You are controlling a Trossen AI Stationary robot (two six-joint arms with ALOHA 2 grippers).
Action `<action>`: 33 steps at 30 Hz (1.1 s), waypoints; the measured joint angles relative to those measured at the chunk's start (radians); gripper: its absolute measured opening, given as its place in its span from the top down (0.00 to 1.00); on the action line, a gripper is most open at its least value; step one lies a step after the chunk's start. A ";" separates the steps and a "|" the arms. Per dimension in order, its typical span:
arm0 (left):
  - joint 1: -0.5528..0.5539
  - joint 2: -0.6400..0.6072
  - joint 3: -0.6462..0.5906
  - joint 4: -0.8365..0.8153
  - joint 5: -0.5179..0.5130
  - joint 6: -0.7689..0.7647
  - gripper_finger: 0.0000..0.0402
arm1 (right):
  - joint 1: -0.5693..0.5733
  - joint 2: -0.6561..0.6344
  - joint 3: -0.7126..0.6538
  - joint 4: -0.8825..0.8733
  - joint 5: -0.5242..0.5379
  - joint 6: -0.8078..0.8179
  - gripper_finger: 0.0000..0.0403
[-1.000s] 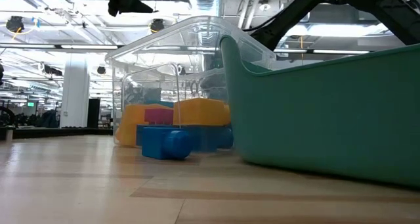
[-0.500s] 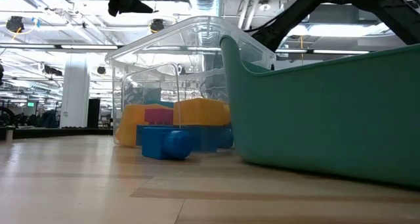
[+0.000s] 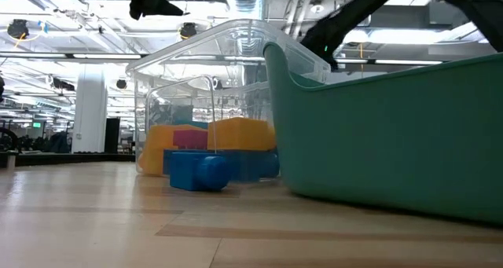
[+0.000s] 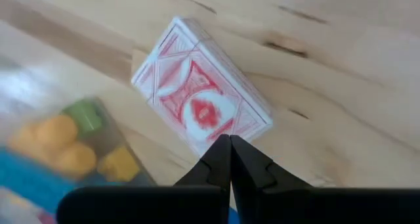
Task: Pick & Place Toys
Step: Put the red deck of cards into the yellow bin
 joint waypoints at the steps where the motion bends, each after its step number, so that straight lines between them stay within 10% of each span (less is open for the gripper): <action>1: 0.000 0.000 0.000 0.000 0.000 0.000 0.28 | 0.012 -0.025 0.000 -0.016 0.032 -0.024 1.00; 9: 0.000 0.000 0.000 0.000 0.000 0.010 0.28 | 0.091 -0.120 0.004 -0.044 0.188 -0.166 0.86; 23: 0.000 0.000 0.000 0.000 0.003 -0.014 0.28 | 0.156 -0.062 0.005 -0.083 0.267 -0.291 0.08; 33: 0.000 0.001 0.000 0.000 0.028 -0.052 0.28 | 0.151 -0.062 0.005 0.011 0.312 -0.407 0.05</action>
